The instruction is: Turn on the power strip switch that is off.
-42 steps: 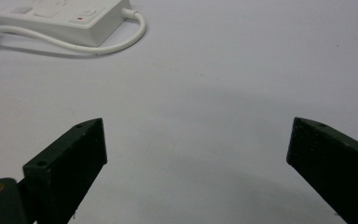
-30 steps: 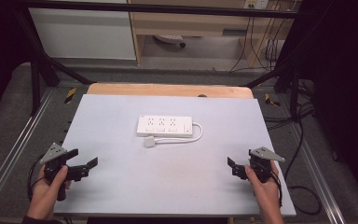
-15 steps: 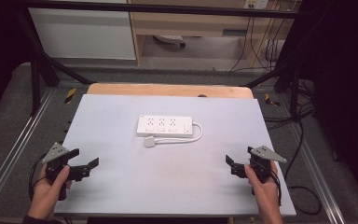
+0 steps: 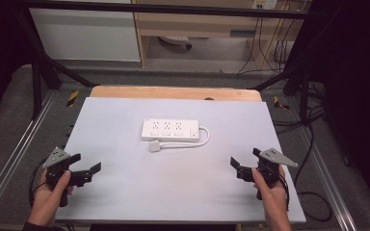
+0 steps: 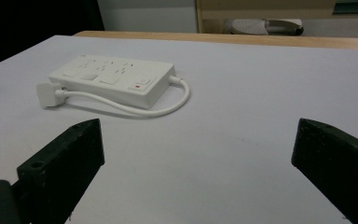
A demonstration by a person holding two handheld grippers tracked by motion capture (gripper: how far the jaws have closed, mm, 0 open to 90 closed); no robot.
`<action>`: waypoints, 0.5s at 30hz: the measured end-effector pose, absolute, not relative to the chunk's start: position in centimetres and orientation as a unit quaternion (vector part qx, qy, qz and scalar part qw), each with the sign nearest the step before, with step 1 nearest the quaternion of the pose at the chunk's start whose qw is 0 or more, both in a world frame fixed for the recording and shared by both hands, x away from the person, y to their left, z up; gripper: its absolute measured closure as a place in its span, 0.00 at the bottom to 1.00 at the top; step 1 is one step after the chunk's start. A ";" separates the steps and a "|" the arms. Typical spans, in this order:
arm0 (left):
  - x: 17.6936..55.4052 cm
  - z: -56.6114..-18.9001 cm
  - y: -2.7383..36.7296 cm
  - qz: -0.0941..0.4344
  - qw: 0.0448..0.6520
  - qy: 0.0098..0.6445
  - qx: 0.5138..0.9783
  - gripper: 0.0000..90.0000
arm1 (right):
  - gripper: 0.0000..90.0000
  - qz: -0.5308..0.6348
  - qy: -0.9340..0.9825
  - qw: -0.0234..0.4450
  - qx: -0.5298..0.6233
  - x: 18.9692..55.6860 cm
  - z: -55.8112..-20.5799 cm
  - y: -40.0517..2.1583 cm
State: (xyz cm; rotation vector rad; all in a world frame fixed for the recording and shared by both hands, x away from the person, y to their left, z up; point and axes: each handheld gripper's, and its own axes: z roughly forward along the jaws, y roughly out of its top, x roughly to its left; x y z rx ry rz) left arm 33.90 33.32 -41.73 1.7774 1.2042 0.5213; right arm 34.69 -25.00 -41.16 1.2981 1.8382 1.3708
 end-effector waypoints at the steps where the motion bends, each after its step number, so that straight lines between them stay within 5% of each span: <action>1: 33.9 -41.8 33.3 0.210 0.449 0.487 0.719 0.08 | 0.03 0.503 0.678 0.250 0.474 34.7 -40.9 -24.9; 15: 33.9 -41.8 33.2 0.209 0.445 0.487 0.722 0.08 | 0.02 0.497 0.699 0.245 0.453 36.1 -38.9 -23.2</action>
